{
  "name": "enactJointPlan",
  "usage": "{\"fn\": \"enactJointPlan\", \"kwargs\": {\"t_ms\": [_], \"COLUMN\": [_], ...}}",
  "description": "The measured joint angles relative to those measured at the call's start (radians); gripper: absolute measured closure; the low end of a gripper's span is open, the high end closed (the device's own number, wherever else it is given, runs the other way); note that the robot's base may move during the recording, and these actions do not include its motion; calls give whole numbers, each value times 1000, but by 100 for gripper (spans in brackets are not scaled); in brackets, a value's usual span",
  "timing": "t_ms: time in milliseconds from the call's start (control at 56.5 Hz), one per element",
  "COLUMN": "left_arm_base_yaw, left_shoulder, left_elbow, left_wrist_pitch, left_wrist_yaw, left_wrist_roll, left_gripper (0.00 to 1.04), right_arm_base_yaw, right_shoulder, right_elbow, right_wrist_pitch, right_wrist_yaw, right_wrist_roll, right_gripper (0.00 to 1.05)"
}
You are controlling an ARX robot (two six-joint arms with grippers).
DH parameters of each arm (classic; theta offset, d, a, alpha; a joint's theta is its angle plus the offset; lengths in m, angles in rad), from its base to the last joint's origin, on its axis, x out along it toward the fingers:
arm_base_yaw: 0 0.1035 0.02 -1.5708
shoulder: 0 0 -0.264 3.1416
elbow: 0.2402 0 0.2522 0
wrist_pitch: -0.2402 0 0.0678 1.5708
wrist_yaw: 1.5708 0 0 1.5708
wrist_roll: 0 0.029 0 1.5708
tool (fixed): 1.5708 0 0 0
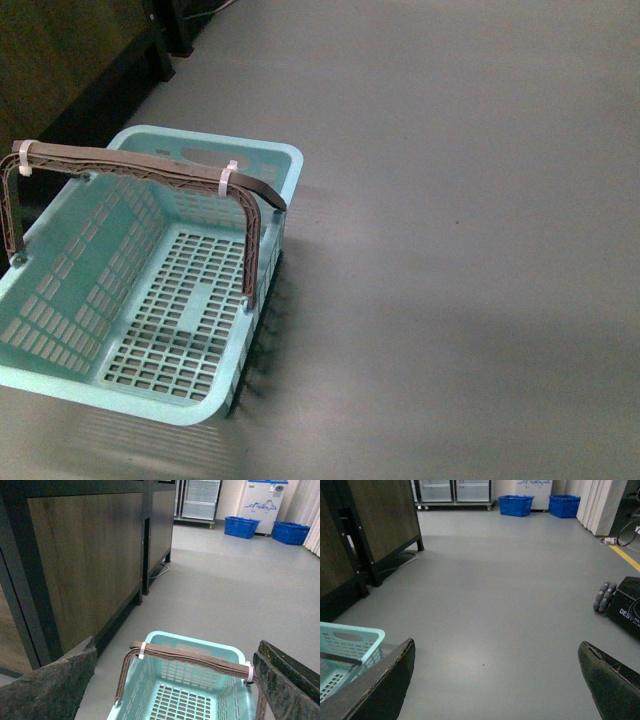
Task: Pick mango and avocado into basket
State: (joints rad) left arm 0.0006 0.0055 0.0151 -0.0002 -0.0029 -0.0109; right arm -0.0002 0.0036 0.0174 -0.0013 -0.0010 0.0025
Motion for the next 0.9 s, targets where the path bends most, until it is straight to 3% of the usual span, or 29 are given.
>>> {"fn": "enactJointPlan", "kwargs": {"t_ms": [319, 407, 461, 549, 638, 903], "left_arm_base_yaw": [0, 21, 36, 103, 152, 113], "left_shoulder": [2, 134, 226, 459, 754, 1463], "left_elbow": [1, 88, 109, 149, 207, 386], "left_wrist_pitch": [-2, -212, -221, -35, 202, 612], "left_wrist_yaw": [3, 107, 153, 237, 238, 166], "left_wrist_roll": [-7, -276, -470, -853, -1059, -1245], "left_gripper": [9, 9, 9, 9, 9, 9], "right_arm_base_yaw": [0, 0, 0, 0, 0, 0], "right_shoulder": [0, 0, 0, 0, 0, 0], "right_elbow": [0, 0, 0, 0, 0, 0], "right_wrist_pitch": [0, 0, 0, 0, 0, 0], "right_wrist_yaw": [0, 0, 0, 0, 0, 0], "right_wrist_roll": [0, 0, 0, 0, 0, 0], "right_gripper": [9, 9, 9, 9, 9, 9]}}
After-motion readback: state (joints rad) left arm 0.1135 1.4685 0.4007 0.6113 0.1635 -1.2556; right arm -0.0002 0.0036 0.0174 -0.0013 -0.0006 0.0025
